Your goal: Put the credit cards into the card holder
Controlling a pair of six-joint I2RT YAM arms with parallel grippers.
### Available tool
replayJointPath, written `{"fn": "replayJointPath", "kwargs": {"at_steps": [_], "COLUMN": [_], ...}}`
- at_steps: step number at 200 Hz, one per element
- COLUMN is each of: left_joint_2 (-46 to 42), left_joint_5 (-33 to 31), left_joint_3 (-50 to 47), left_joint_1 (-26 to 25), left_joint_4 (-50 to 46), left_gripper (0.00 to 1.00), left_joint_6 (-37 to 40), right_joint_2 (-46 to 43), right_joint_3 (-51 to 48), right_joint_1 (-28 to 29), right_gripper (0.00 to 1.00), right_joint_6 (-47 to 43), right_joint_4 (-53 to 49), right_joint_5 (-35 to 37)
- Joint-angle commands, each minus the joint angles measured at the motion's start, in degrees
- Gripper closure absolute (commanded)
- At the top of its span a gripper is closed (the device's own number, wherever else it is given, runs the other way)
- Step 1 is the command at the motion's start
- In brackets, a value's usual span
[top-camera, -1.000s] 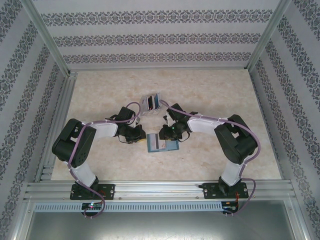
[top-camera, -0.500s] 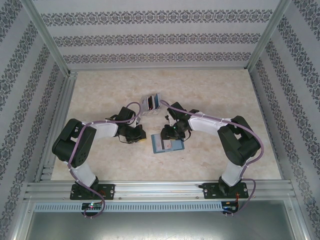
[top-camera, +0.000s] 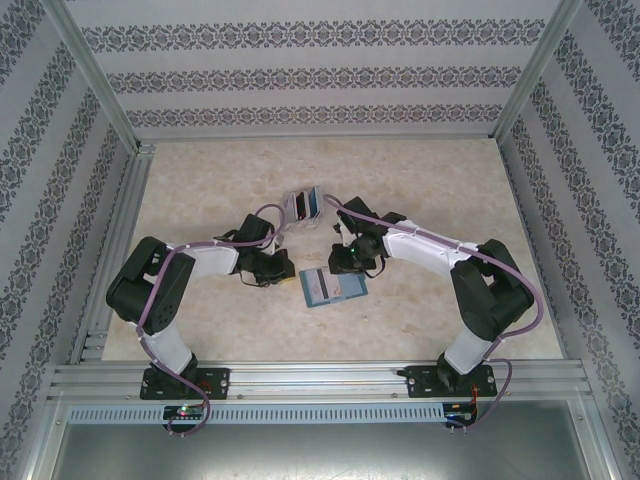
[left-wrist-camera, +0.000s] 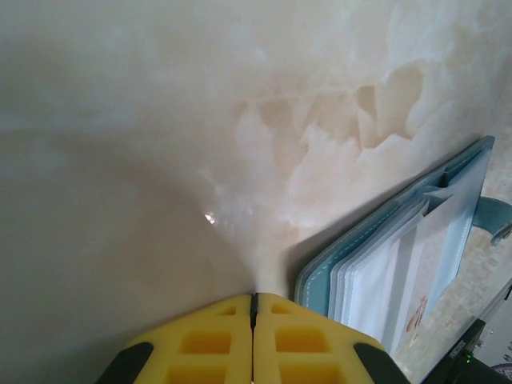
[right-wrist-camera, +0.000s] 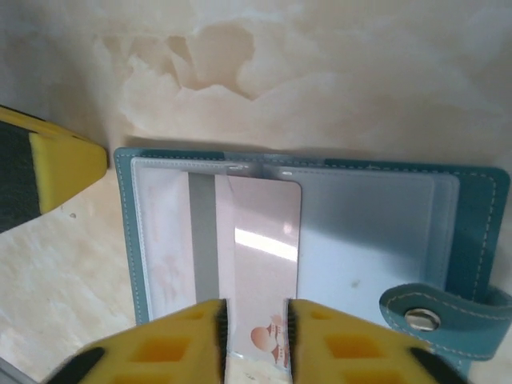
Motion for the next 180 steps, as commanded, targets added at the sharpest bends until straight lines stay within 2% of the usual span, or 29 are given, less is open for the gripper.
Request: {"fn": "replayJointPath", "kwargs": {"at_steps": [1, 17, 60, 108, 146, 180], "left_joint_2": [4.1, 4.4, 5.0, 5.7, 6.1, 6.2], "left_joint_5": [0.9, 0.4, 0.4, 0.4, 0.4, 0.3], "left_joint_3": [0.8, 0.9, 0.6, 0.7, 0.8, 1.0], "left_joint_1": [-5.2, -5.6, -5.6, -6.1, -6.3, -6.2], "left_joint_4": [4.3, 4.4, 4.9, 5.3, 5.3, 5.1], "left_gripper": [0.93, 0.93, 0.93, 0.93, 0.93, 0.93], "left_joint_6": [-0.8, -0.9, -1.3, -1.5, -1.4, -1.3], "right_joint_2": [0.4, 1.8, 4.9, 8.5, 11.9, 11.2], "right_joint_3": [-0.2, -0.1, 0.0, 2.0, 3.6, 3.9], "right_joint_1": [0.6, 0.8, 0.8, 3.9, 5.9, 6.6], "right_gripper": [0.85, 0.89, 0.89, 0.89, 0.89, 0.89], "right_joint_6": [0.1, 0.1, -0.8, -0.6, 0.5, 2.0], "right_joint_4": [-0.1, 0.5, 0.4, 0.5, 2.1, 4.5], "right_joint_5": [0.4, 0.5, 2.3, 3.5, 1.8, -1.0]}}
